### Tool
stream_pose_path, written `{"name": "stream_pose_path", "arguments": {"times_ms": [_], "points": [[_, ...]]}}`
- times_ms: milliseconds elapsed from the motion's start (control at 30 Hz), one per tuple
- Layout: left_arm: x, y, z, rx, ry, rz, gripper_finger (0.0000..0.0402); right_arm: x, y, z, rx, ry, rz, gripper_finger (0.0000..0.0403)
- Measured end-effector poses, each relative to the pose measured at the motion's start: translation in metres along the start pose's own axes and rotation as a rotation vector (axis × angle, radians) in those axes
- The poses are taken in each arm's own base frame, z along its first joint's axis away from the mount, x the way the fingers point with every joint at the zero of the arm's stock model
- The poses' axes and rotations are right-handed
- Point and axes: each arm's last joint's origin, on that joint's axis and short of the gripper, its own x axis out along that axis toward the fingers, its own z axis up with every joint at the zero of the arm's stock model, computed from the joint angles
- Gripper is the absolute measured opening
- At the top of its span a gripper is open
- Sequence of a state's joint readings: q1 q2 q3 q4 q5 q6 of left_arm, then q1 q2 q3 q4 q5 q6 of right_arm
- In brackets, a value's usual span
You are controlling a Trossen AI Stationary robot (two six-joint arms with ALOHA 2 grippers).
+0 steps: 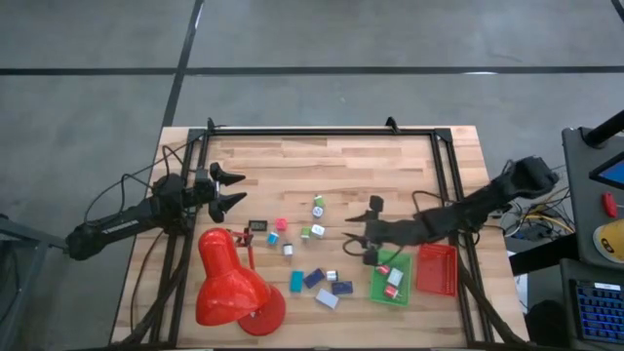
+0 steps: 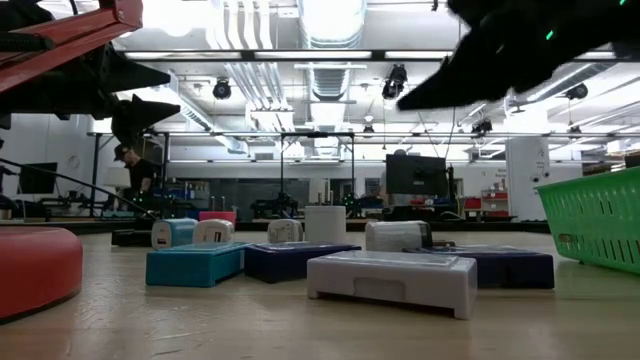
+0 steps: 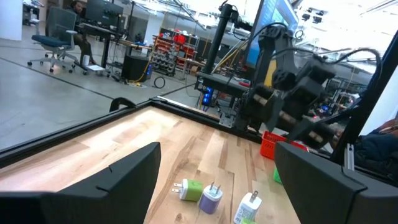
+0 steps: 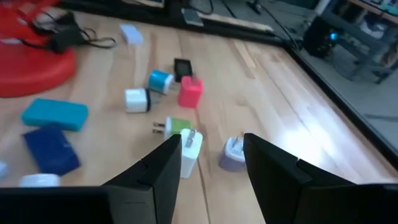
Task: Pick & Place Office items
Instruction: Put the white charger adapter into the green basket
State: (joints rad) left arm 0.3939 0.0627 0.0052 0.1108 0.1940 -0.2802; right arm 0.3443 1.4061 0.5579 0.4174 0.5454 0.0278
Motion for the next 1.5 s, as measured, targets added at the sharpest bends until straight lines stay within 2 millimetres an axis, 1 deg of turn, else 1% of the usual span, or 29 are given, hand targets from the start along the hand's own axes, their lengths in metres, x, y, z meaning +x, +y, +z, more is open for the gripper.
{"name": "stream_pose_path", "arguments": {"times_ms": [200, 333, 567, 733, 900, 1367, 1500], "points": [[0.0, 0.0, 0.0, 0.0, 0.0, 0.0, 0.032, 0.031, 0.01, -0.024, 0.015, 0.03, -0.022, 0.0164], [0.0, 0.0, 0.0, 0.0, 0.0, 0.0, 0.032, 0.047, 0.016, -0.032, 0.034, -0.002, -0.032, 0.0168], [0.0, 0.0, 0.0, 0.0, 0.0, 0.0, 0.032, 0.067, 0.019, -0.039, 0.101, -0.009, -0.038, 0.017], [0.0, 0.0, 0.0, 0.0, 0.0, 0.0, 0.032, 0.078, 0.01, -0.042, 0.195, 0.024, 0.042, 0.0166], [0.0, 0.0, 0.0, 0.0, 0.0, 0.0, 0.032, 0.081, 0.003, -0.044, 0.23, 0.039, 0.061, 0.0168], [0.0, 0.0, 0.0, 0.0, 0.0, 0.0, 0.032, 0.082, 0.002, -0.045, 0.232, 0.049, 0.092, 0.0169], [0.0, 0.0, 0.0, 0.0, 0.0, 0.0, 0.032, 0.085, -0.004, -0.046, 0.269, 0.063, 0.115, 0.0169]]}}
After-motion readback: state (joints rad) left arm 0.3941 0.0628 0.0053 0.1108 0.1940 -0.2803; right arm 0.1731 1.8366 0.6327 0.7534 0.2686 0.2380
